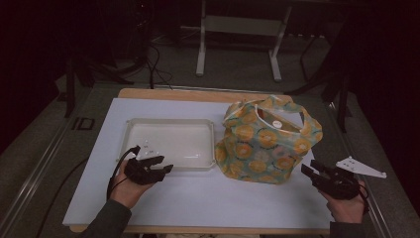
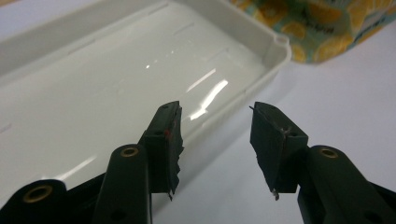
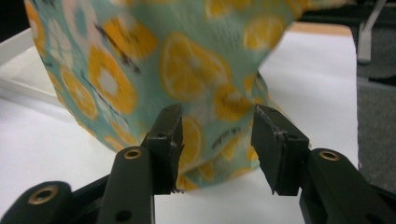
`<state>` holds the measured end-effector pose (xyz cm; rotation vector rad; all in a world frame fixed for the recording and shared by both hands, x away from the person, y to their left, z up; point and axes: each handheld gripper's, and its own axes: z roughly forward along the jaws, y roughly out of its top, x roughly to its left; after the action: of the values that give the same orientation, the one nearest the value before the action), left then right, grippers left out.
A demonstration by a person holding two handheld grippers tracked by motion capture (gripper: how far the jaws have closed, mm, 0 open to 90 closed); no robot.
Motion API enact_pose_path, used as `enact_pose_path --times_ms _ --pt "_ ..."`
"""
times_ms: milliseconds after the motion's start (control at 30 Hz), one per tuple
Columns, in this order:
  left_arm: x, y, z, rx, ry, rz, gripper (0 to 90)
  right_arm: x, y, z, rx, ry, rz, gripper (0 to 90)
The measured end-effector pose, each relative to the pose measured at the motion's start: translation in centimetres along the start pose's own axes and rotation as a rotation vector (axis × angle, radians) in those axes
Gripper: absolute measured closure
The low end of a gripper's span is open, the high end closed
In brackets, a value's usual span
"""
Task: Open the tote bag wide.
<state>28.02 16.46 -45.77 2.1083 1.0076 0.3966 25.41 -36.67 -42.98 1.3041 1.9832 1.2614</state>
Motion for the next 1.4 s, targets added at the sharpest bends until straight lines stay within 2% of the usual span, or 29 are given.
enact_pose_path --times_ms 100,200,267,367,467,500,600,733,833,867,933,1000,1100,1267,1400 --pt "-0.2 1.4 0.5 0.006 -0.003 0.019 52.9 0.2 1.0 -0.2 -0.010 -0.003 -0.019 54.3" --pt "-0.3 2.0 0.8 0.001 -0.019 0.027 52.9 0.4 1.6 -0.2 -0.014 0.000 -0.036 54.8" --pt "-0.4 2.6 1.1 0.000 -0.023 0.044 52.6 0.5 2.3 0.0 -0.010 -0.008 -0.065 56.1" --pt "-0.6 3.5 1.4 -0.001 -0.021 0.070 51.7 0.4 2.9 0.5 0.004 0.001 -0.108 57.1" --pt "-0.7 4.3 1.8 0.000 -0.025 0.082 51.6 0.3 3.2 0.9 0.010 0.020 -0.119 58.7" --pt "-0.7 4.6 2.0 0.000 -0.028 0.083 52.0 0.1 3.3 1.2 0.016 0.026 -0.123 62.5" --pt "-0.9 5.3 2.5 -0.004 -0.039 0.088 52.2 0.1 3.4 1.3 0.006 0.042 -0.117 65.1" --pt "-1.4 6.2 3.1 -0.006 -0.044 0.102 52.3 0.2 3.6 1.5 0.015 0.060 -0.139 72.7" --pt "-1.7 7.0 3.5 -0.010 -0.057 0.111 52.4 0.5 3.8 1.5 0.008 0.062 -0.158 87.8" --pt "-1.8 7.2 3.6 -0.012 -0.062 0.114 52.3 0.6 3.8 1.5 0.005 0.059 -0.163 90.0" --pt "-2.0 7.7 3.9 -0.015 -0.069 0.123 52.3 0.7 3.9 1.4 0.005 0.058 -0.167 90.0" --pt "-2.3 8.2 4.1 -0.023 -0.070 0.129 52.3 1.0 3.9 1.2 0.002 0.037 -0.179 90.0" --pt "-3.0 8.7 4.4 -0.025 -0.073 0.163 52.3 1.0 3.7 0.8 -0.008 0.037 -0.180 90.0" --pt "-4.2 9.9 4.9 -0.030 -0.094 0.197 53.2 0.9 3.5 -0.1 -0.028 0.041 -0.173 90.0" --pt "-4.8 10.9 5.3 -0.033 -0.083 0.231 53.2 0.9 3.5 -0.4 -0.030 0.043 -0.175 90.0"
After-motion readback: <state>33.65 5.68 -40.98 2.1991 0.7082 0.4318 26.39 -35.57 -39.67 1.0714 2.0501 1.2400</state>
